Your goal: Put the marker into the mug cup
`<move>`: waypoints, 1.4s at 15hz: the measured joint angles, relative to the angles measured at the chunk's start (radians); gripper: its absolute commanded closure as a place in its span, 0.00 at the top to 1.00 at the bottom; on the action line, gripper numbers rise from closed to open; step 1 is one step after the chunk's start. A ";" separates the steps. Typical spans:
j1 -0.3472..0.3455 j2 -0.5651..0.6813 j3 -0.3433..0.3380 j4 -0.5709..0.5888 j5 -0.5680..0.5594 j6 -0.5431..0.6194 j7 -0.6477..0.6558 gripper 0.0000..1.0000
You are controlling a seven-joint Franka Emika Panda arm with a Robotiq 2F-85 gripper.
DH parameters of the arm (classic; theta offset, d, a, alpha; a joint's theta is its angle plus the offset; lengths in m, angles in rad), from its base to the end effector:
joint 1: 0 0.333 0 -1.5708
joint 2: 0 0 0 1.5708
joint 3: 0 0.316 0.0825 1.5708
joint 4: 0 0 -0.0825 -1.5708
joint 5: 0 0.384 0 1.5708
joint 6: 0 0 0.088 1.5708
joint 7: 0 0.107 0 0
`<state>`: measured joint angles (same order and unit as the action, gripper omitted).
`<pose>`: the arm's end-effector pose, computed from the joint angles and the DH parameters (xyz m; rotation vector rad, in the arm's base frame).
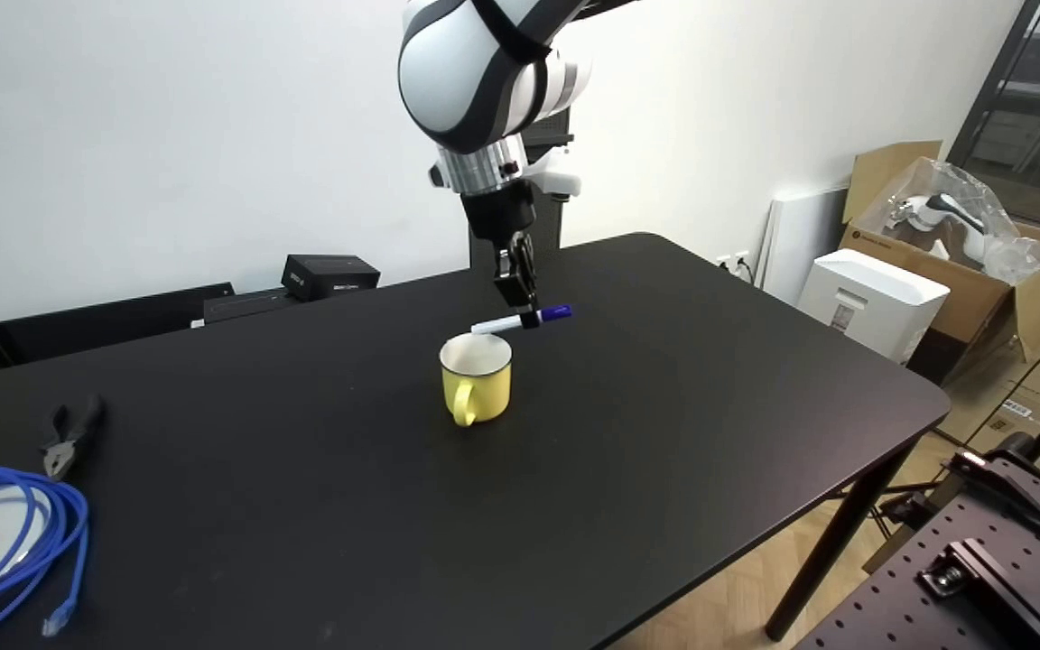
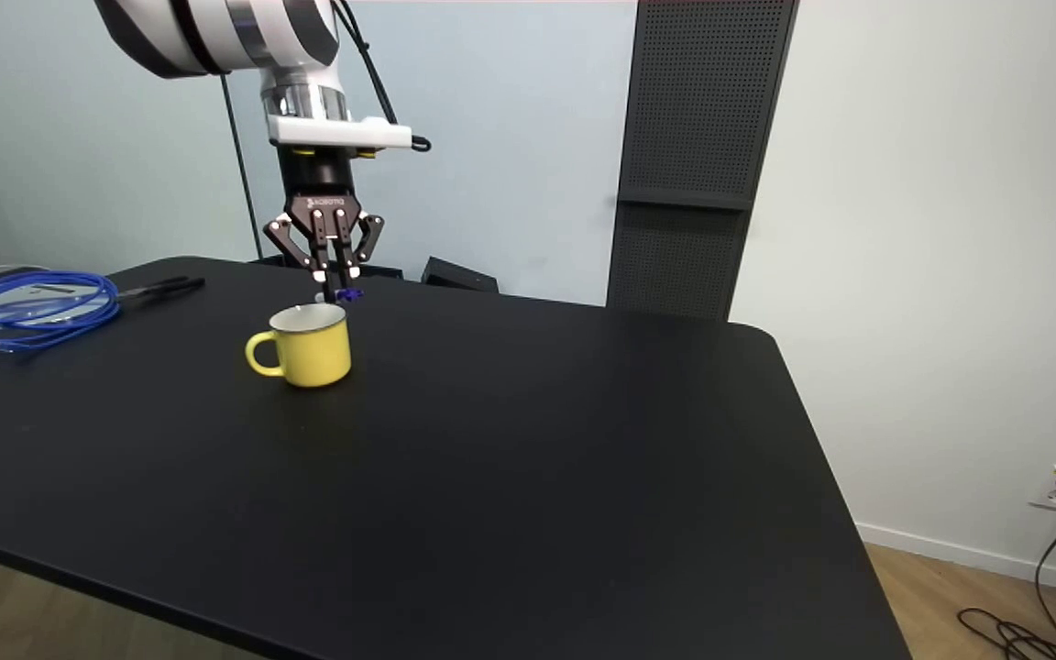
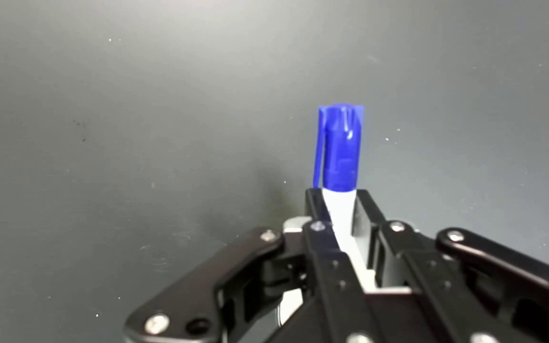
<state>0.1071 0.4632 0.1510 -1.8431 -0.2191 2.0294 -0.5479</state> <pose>0.5956 0.1397 0.2585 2.7202 1.3534 -0.4298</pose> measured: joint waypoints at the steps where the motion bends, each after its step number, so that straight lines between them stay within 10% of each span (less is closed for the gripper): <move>1: 0.003 0.013 0.002 0.013 0.000 -0.004 -0.004 0.05; 4: 0.010 0.042 0.007 0.048 0.000 -0.034 -0.005 0.18; 7: 0.014 0.058 0.010 0.069 0.000 -0.053 -0.005 0.18; 8: 0.014 0.059 0.010 0.071 0.000 -0.055 -0.005 0.05; 21: 0.060 0.074 0.010 0.117 -0.048 -0.194 0.016 0.05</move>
<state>0.1669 0.5376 0.1606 -1.7258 -0.2675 1.8353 -0.5314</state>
